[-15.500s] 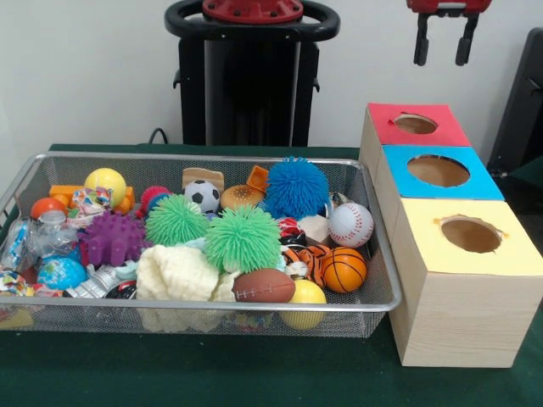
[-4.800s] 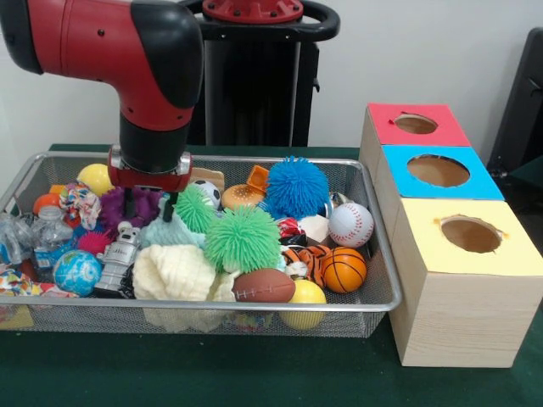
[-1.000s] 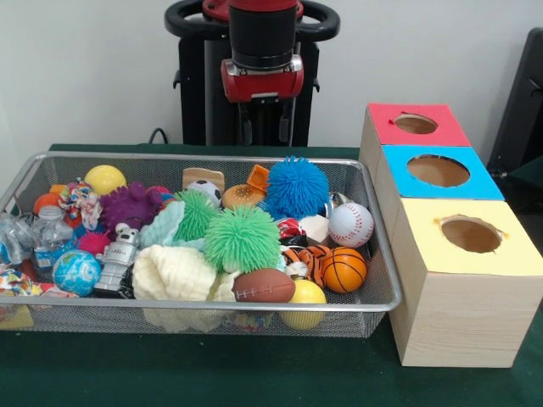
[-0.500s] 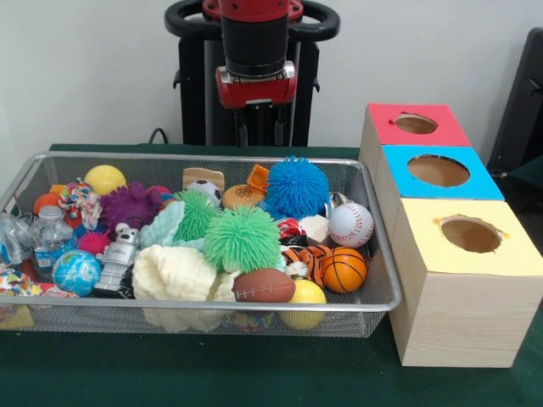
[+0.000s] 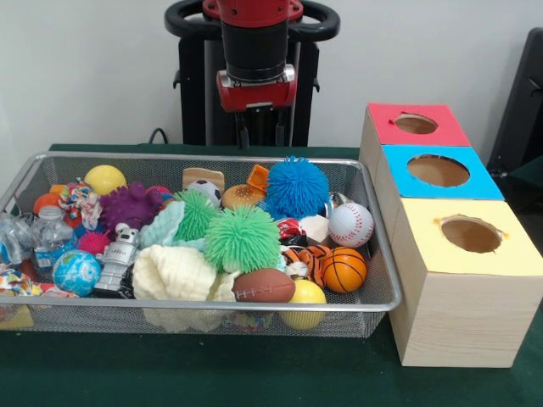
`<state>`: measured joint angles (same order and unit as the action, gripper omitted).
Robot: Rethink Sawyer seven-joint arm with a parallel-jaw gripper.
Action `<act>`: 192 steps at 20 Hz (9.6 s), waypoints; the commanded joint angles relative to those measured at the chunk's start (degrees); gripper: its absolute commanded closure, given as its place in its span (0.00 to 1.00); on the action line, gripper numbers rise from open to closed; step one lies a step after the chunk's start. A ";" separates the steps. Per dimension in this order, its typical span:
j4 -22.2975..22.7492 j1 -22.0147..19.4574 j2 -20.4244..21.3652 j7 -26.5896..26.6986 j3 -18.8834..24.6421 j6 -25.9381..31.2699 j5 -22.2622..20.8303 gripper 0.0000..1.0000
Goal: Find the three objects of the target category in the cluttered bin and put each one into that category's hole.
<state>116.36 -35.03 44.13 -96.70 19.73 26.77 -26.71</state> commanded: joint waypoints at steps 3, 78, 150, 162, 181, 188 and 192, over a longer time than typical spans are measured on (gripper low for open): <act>-3.73 -2.28 -2.20 -0.82 3.90 -1.71 0.50 0.00; -12.95 15.26 -21.52 -8.92 -18.10 -26.15 1.85 1.00; -23.58 -2.74 -25.90 6.35 -2.58 1.88 -22.54 1.00; -20.08 -1.75 -28.55 -2.94 -4.13 -6.62 -21.97 1.00; -9.95 -1.12 -14.14 -5.33 -5.67 -7.88 -13.73 0.00; -5.98 -0.69 -6.16 -3.50 -4.32 -3.21 -8.03 0.00; -3.91 -0.57 -2.51 -2.44 -2.82 -0.58 -4.83 0.00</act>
<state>105.61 -36.30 36.39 -96.72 14.02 16.53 -36.25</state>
